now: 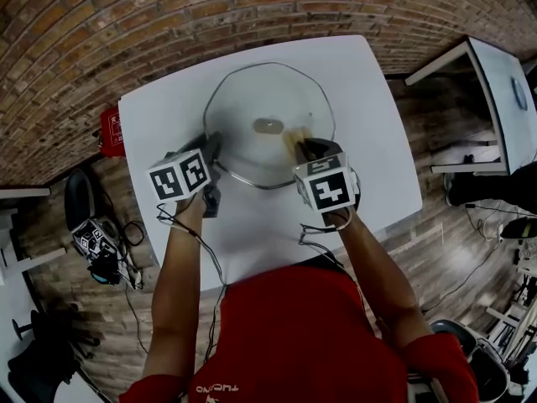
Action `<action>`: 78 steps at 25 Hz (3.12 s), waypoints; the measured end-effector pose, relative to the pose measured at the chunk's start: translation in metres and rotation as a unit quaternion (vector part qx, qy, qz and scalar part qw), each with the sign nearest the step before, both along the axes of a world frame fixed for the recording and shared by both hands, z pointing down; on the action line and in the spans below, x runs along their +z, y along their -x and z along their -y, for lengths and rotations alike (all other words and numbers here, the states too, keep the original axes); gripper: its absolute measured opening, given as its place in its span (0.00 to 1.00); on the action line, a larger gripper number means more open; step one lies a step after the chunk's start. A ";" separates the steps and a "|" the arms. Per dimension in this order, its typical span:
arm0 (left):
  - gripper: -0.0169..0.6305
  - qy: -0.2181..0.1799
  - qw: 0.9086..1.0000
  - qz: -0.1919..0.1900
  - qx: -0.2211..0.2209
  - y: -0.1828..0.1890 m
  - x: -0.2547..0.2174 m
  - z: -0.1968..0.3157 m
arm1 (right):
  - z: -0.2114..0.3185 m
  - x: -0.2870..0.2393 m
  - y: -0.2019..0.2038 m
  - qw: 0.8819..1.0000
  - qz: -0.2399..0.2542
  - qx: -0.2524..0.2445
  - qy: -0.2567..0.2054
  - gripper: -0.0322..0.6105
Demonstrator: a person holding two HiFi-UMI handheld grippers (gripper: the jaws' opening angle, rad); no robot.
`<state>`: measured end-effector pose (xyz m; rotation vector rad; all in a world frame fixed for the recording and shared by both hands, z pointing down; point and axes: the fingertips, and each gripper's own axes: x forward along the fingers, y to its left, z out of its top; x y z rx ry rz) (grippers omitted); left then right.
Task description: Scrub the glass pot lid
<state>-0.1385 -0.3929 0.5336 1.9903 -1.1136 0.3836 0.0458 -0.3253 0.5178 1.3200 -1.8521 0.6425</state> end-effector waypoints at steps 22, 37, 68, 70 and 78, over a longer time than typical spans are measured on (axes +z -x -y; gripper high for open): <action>0.24 -0.014 1.000 0.011 0.023 0.001 -0.001 0.001 | 0.089 0.010 0.062 0.999 0.002 -0.022 -0.024 0.21; 0.36 -0.247 0.968 -0.015 -0.033 0.035 -0.133 -0.049 | 0.015 -0.122 0.052 0.949 0.148 -0.091 -0.264 0.30; 0.05 -0.433 0.901 0.014 0.014 -0.145 -0.292 -0.433 | -0.361 -0.290 0.015 0.829 0.320 -0.236 -0.393 0.10; 0.05 -0.438 0.899 0.009 0.015 -0.143 -0.295 -0.436 | -0.365 -0.288 0.017 0.831 0.312 -0.235 -0.395 0.10; 0.05 -0.444 0.896 0.000 0.018 -0.130 -0.292 -0.444 | -0.374 -0.279 0.031 0.838 0.293 -0.235 -0.395 0.10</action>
